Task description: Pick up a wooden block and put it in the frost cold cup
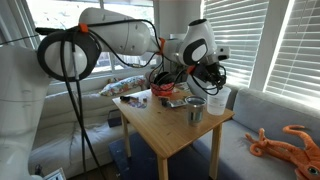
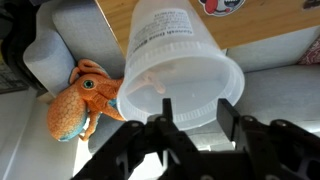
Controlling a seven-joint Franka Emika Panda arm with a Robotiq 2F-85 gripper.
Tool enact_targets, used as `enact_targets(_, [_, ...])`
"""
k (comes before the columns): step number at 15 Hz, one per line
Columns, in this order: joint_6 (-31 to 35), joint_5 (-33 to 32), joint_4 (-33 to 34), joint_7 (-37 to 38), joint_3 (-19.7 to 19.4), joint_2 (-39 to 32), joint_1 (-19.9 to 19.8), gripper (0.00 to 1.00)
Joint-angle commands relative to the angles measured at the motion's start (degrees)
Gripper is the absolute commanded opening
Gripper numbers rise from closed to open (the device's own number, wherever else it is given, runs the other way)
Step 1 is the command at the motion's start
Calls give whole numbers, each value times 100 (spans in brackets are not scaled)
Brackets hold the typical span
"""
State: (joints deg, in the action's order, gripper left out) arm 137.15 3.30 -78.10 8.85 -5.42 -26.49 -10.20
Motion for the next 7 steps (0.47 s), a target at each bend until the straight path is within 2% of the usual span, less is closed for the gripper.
enact_targets(1, [-204,119,268,-89,-28,-62,-37,83])
enact_targets(3, [-49,215,38,-338,80,280,-61,96])
enact_targets(5, [171,404,-483,-1083,334,860,-95,100])
enact_targets(6, [42,184,100,-559,66,237,-4,93])
enact_targets(7, [52,245,22,-759,133,408,4,99])
